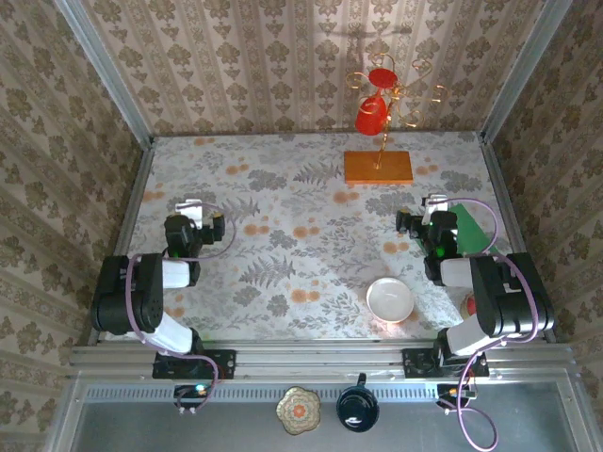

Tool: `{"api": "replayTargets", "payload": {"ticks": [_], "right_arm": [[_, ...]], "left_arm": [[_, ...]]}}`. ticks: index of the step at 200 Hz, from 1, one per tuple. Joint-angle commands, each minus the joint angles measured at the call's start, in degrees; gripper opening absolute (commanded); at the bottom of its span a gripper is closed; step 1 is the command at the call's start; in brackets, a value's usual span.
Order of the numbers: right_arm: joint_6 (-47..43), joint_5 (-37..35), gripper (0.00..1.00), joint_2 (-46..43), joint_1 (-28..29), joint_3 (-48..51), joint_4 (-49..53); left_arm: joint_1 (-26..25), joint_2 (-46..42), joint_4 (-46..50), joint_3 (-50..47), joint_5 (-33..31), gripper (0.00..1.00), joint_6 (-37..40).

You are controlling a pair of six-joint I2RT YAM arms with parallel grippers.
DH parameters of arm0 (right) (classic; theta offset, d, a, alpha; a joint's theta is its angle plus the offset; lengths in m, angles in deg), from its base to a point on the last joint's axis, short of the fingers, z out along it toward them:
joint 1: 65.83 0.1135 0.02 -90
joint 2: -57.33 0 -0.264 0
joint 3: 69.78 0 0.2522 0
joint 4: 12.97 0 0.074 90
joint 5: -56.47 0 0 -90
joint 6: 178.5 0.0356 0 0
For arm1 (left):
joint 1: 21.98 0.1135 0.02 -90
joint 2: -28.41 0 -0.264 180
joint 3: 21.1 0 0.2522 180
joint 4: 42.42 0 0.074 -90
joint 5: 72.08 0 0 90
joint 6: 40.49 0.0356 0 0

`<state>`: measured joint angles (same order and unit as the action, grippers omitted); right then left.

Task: Fold a paper plane with a square sheet of paper (pick it up from the middle)
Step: Move the square sheet of paper to the center of the table.

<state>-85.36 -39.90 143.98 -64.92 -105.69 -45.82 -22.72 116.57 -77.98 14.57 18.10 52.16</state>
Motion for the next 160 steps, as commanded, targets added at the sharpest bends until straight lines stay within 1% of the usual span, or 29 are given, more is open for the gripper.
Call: {"api": "replayTargets", "payload": {"ticks": [1,160], "right_arm": [[-0.8,0.1,1.0,0.9,0.3,-1.2,-2.1],[-0.7,0.2,1.0,1.0,0.3,-1.4,-1.7]], "left_arm": [[-0.1,0.6,-1.1,1.2,-0.1,1.0,0.9],[0.1,0.6,-0.9,1.3,0.3,1.0,0.6]]}}
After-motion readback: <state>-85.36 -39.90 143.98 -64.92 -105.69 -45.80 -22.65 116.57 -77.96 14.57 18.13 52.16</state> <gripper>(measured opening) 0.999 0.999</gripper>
